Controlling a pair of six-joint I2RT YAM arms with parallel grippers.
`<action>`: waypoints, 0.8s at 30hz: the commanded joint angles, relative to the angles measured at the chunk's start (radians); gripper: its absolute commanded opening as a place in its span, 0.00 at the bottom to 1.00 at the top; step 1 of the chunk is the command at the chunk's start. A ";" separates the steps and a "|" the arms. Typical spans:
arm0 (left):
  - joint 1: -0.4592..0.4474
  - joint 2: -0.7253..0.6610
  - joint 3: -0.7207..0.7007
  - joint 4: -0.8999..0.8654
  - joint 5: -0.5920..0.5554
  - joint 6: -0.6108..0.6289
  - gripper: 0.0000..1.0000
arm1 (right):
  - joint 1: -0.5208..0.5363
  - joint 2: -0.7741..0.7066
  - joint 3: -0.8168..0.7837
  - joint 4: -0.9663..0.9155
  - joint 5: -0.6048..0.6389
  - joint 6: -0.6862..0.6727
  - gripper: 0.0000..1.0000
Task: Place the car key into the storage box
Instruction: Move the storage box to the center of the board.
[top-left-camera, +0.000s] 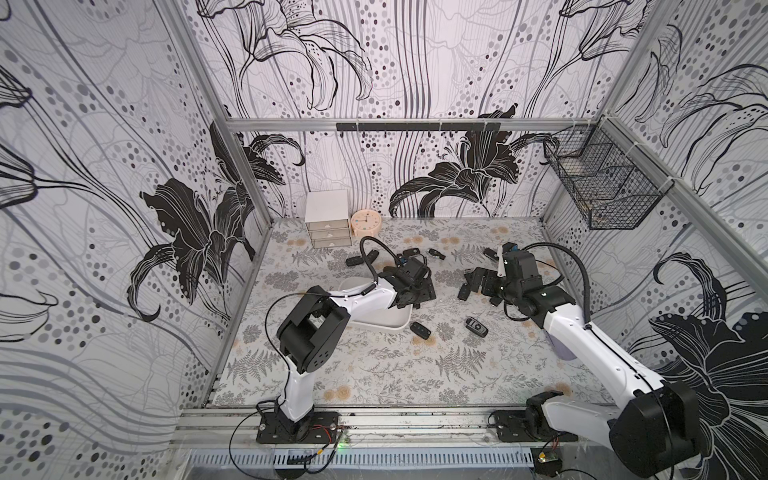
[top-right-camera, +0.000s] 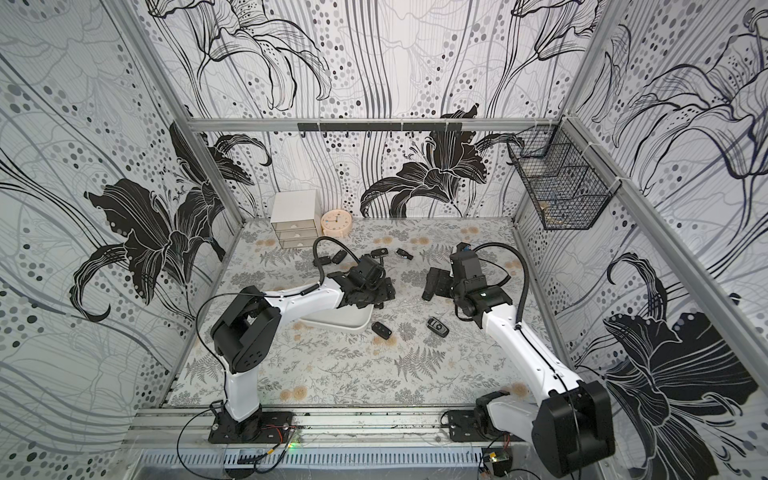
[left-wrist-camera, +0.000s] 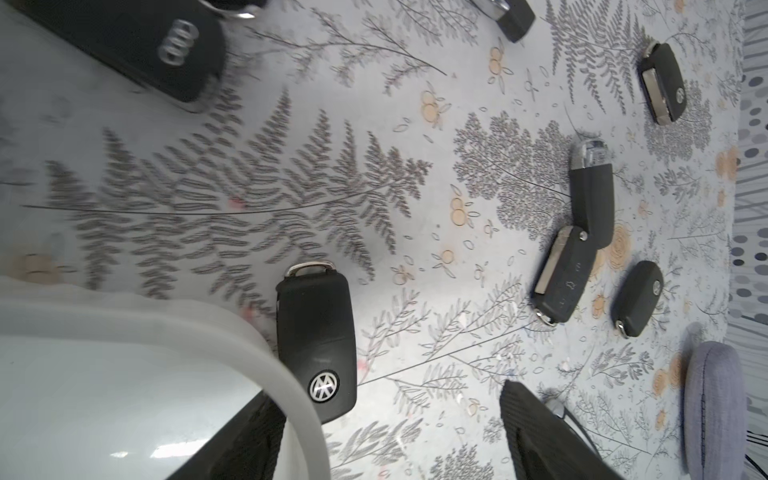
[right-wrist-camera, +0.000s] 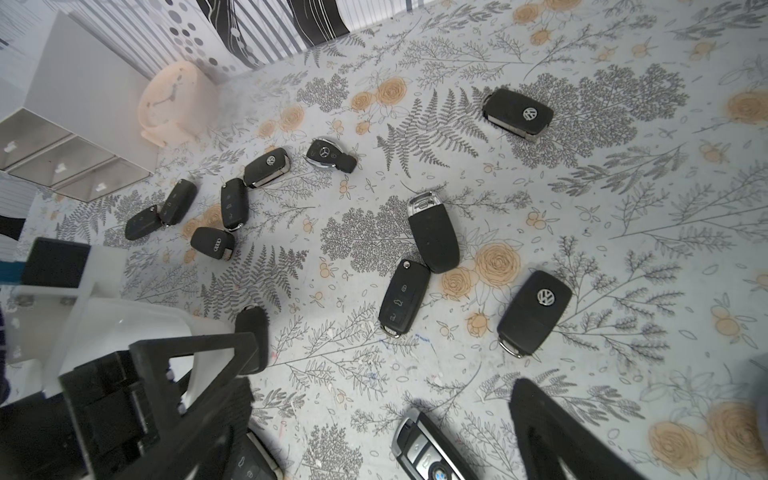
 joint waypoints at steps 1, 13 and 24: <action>-0.033 0.055 0.072 0.062 0.041 -0.063 0.84 | 0.007 -0.039 -0.008 -0.078 0.035 -0.001 1.00; -0.055 0.127 0.197 0.098 0.009 -0.141 0.88 | 0.007 -0.059 -0.034 -0.129 0.002 0.015 1.00; 0.090 -0.232 -0.073 -0.016 -0.128 -0.119 0.95 | 0.152 0.127 0.031 -0.103 0.035 0.187 0.99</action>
